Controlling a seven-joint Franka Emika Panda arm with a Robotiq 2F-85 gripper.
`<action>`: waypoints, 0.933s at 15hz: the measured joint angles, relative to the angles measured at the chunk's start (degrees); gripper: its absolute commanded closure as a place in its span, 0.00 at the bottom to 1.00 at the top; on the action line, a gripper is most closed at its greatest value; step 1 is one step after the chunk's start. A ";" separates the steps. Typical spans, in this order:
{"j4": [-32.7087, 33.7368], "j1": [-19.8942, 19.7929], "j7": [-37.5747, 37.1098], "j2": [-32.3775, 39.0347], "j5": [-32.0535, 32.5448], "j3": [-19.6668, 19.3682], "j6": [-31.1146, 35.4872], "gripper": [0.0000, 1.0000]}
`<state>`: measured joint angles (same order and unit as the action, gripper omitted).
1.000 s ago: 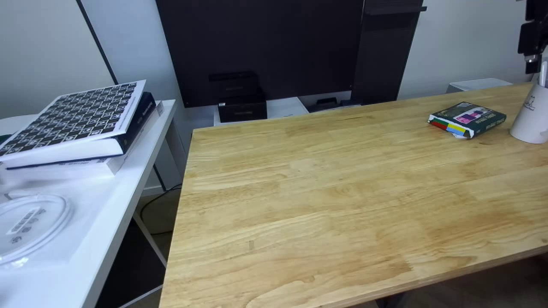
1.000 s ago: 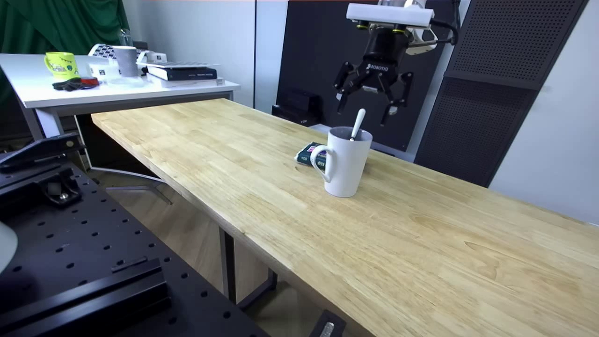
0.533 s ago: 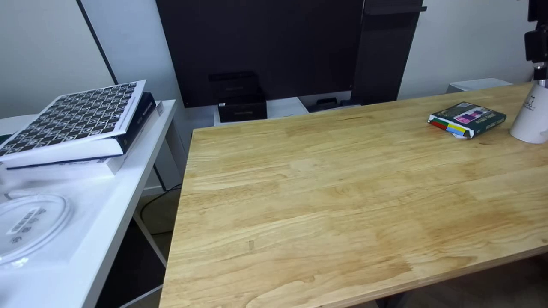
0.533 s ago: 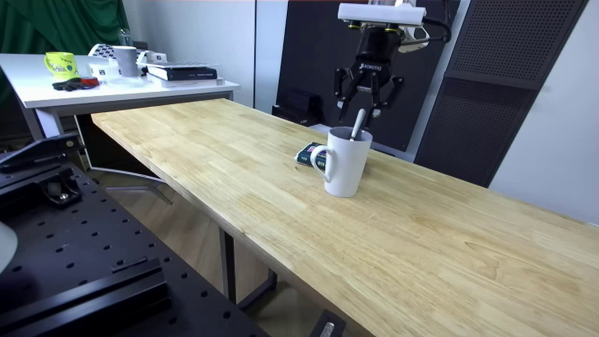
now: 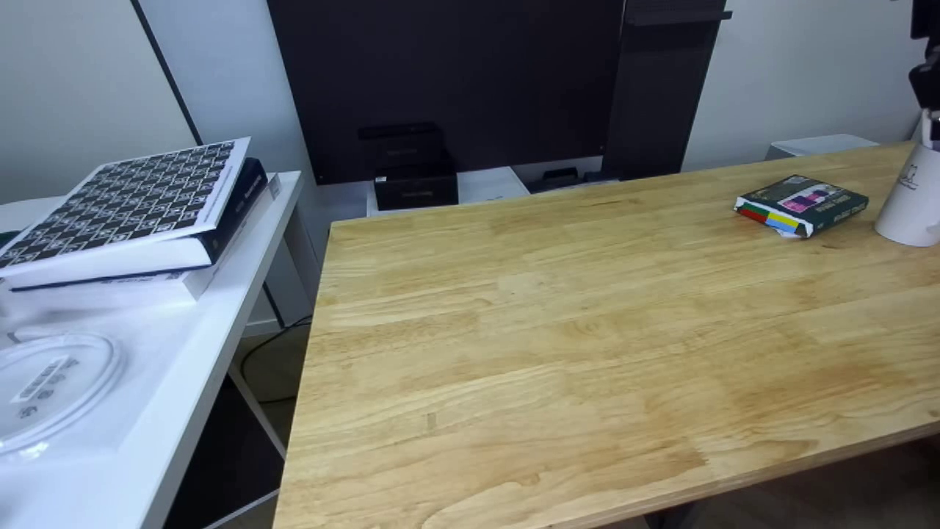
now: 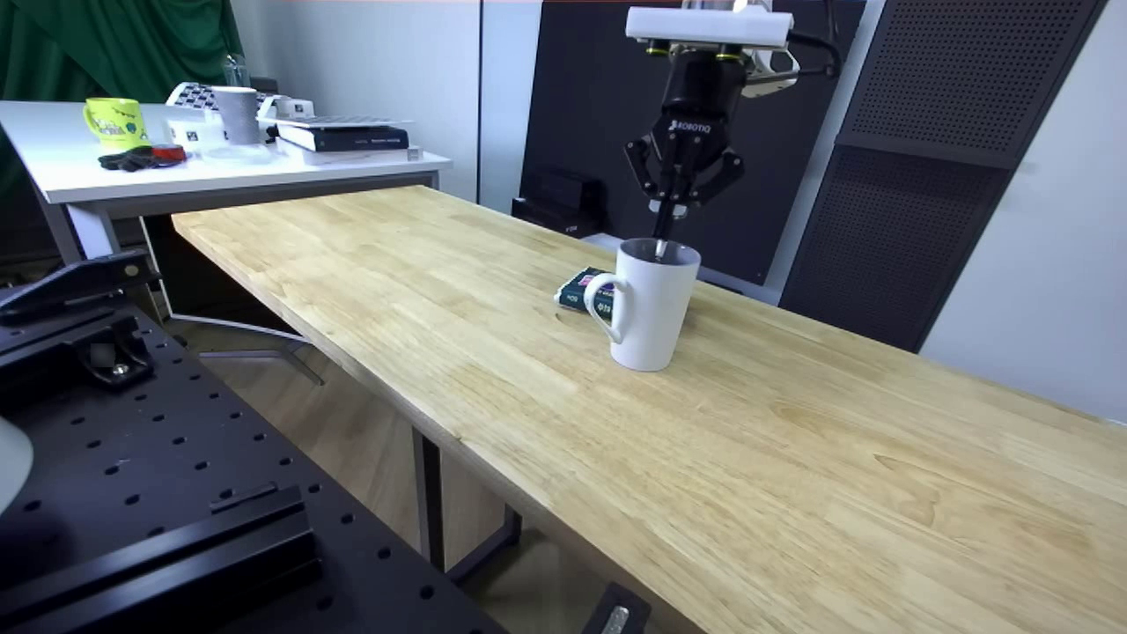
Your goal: Remove the spoon from the mug cup and place it on the table
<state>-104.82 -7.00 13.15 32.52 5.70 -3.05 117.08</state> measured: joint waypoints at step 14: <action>-0.27 0.07 0.03 -0.24 0.28 0.00 1.57 0.07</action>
<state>-105.08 -6.93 13.18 32.29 5.98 -3.05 118.66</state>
